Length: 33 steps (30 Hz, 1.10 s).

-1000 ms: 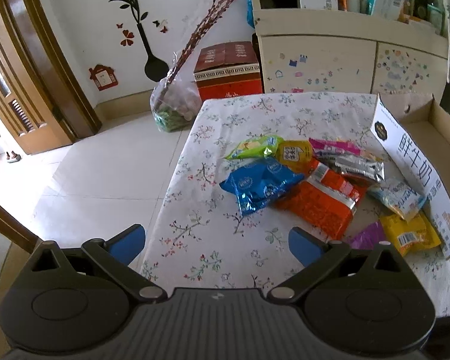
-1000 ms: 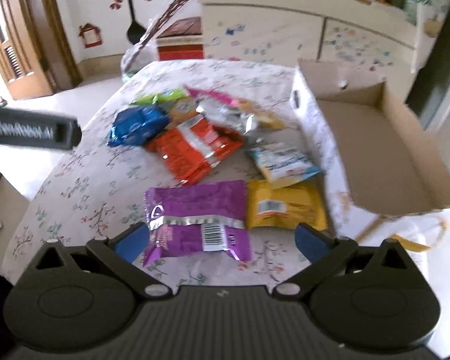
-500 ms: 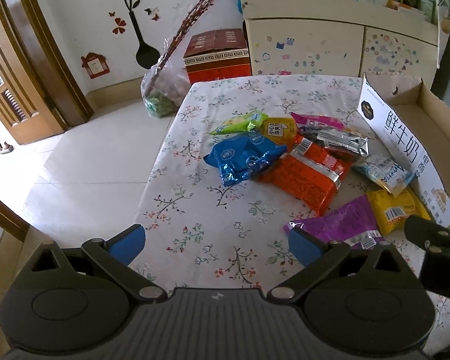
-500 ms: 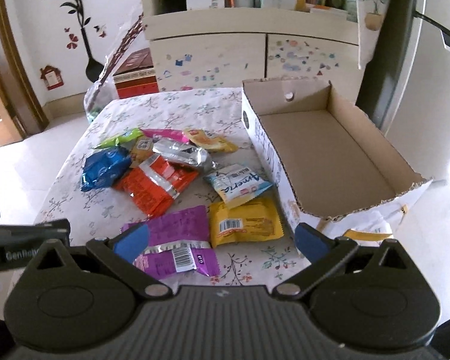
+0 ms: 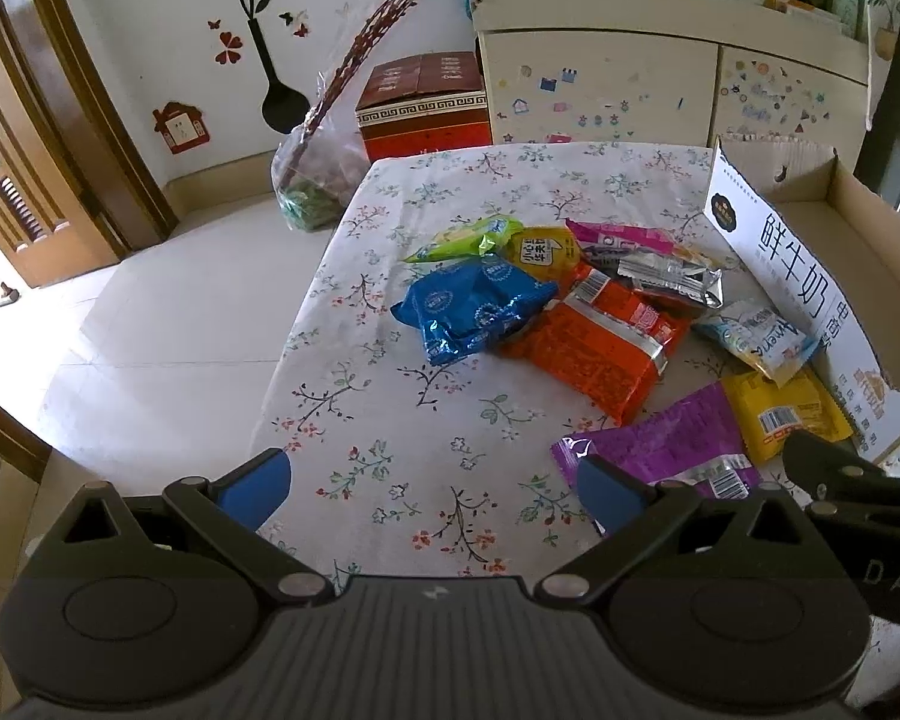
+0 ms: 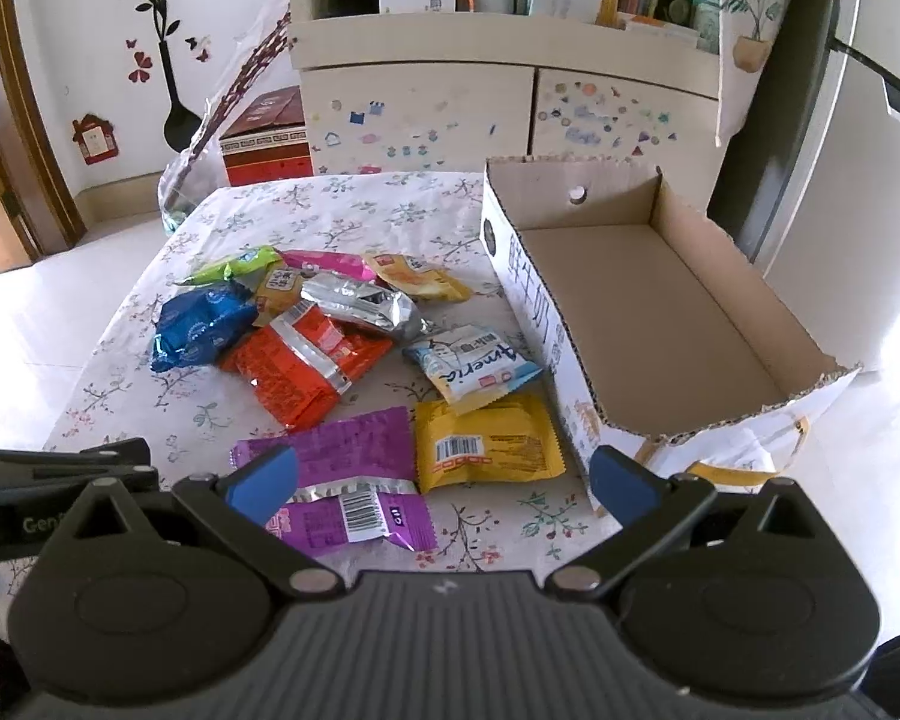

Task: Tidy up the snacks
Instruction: 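Move both tools over the snack bags beside the cardboard box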

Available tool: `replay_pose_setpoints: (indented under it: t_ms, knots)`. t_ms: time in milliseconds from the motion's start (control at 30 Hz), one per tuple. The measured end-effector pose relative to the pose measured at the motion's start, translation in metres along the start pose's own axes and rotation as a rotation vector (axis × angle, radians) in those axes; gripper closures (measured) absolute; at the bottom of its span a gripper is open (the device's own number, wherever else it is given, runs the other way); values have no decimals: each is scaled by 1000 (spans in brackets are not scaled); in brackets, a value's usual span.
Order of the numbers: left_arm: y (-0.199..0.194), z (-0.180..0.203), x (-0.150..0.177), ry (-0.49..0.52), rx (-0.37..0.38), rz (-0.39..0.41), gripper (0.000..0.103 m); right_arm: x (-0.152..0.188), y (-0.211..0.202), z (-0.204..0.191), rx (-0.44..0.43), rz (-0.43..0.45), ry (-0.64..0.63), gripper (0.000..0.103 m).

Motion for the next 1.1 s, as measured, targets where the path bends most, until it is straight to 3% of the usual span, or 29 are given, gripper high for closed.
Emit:
replay_pose_setpoints:
  t_ms: [700, 1100]
  knots:
    - [2, 1, 2, 8, -8, -6, 0, 0, 1, 0, -2, -6, 7, 1]
    - [7, 5, 4, -52, 77, -16, 0, -10, -6, 29, -84, 19, 80, 1]
Point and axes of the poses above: each gripper's, at about its wrist camera, not at the fingertips, and y roughly the way its jaws point, z to its right, x to its underside, the point moved 8 cm from there along y, roughly the way its jaws point, and after that the axes turned 6 degrees about z, right-handed, at the moved point
